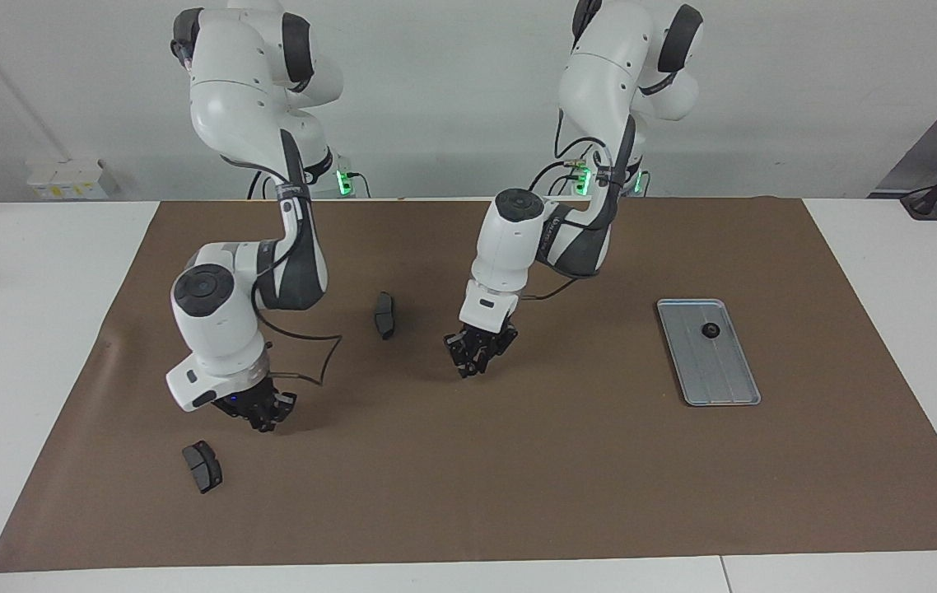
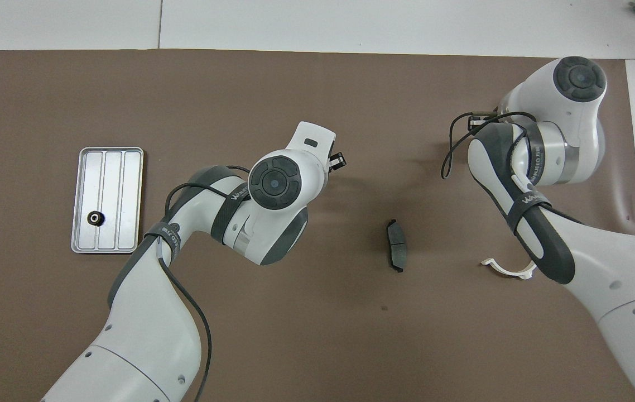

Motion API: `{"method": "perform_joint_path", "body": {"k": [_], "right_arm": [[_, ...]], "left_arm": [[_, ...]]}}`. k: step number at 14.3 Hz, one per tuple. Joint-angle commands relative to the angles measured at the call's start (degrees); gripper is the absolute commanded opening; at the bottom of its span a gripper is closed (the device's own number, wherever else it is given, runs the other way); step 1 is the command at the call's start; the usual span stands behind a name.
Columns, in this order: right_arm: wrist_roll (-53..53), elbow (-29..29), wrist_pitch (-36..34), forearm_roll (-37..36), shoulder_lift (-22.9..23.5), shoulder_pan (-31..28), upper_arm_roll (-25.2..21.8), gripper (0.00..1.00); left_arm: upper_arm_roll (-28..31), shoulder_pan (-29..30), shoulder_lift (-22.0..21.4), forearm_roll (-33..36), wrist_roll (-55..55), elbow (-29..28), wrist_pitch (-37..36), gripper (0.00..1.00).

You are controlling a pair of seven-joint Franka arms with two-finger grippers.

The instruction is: Place bearing gear from tray to pile

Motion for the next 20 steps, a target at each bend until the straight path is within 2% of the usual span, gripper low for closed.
{"method": "perform_joint_path", "body": {"k": [1,2,4,6,7,8,9,10,11,13,15,18,20], "right_arm": [[-1.7,-1.6,-0.7,0.4,-0.6,-3.0,0.9,0.01],[-1.7,-1.9,-0.6,0.4,-0.6,-3.4,0.9,0.07],[-1.7,-2.4,-0.6,0.4,-0.7,-4.7,1.0,0.37],[-1.5,-2.5,-0.7,0.4,-0.7,-4.7,0.9,0.76],[-1.3,-2.5,-0.7,0.4,-0.7,-4.5,0.9,0.89],[-1.2,-2.4,-0.7,0.4,-0.7,-4.2,0.9,0.92],[-1.2,-2.0,-0.7,0.4,-0.7,-4.0,0.9,0.94],[-1.1,-1.9,-0.6,0.4,-0.8,-3.6,0.9,0.97],[-1.1,-1.5,-0.2,0.4,-0.8,-2.7,1.0,1.00],[-1.0,-1.2,0.3,0.5,-0.9,-1.2,1.0,1.00],[0.4,-0.5,0.5,0.5,-0.9,1.0,1.5,1.00],[8.6,0.0,2.6,0.5,-0.9,7.3,3.4,1.00],[13.4,-0.1,3.6,0.5,-0.9,12.5,3.4,1.00]], "left_arm": [[0.7,-0.6,-0.2,-0.5,-1.1,-0.6,2.7,0.17],[0.7,-0.5,-0.2,-1.4,-1.2,-2.0,4.8,0.24],[0.7,-0.9,-0.2,-2.3,-1.3,-3.6,6.2,0.30],[0.7,-1.3,-0.2,-2.3,-1.5,-4.2,6.5,0.34],[0.7,-1.3,-0.4,-2.3,-1.5,-4.9,6.6,0.39],[0.7,-1.4,-0.5,-2.3,-1.5,-5.0,6.6,0.51],[0.7,-1.3,-0.5,-2.3,-1.5,-5.0,6.6,0.70],[0.7,-1.4,-0.5,-2.3,-1.5,-5.1,6.6,0.95],[0.7,-1.4,-0.7,-2.3,-1.7,-5.2,6.0,1.00],[1.2,-2.0,-1.6,-2.3,-4.3,-4.3,2.0,1.00],[1.7,0.4,-6.7,-2.3,-4.3,-4.1,-5.1,1.00],[1.6,9.8,-14.3,-2.3,-1.1,-4.3,-17.4,1.00],[1.6,16.3,-17.5,-2.3,6.8,-4.3,-24.5,1.00]]}}
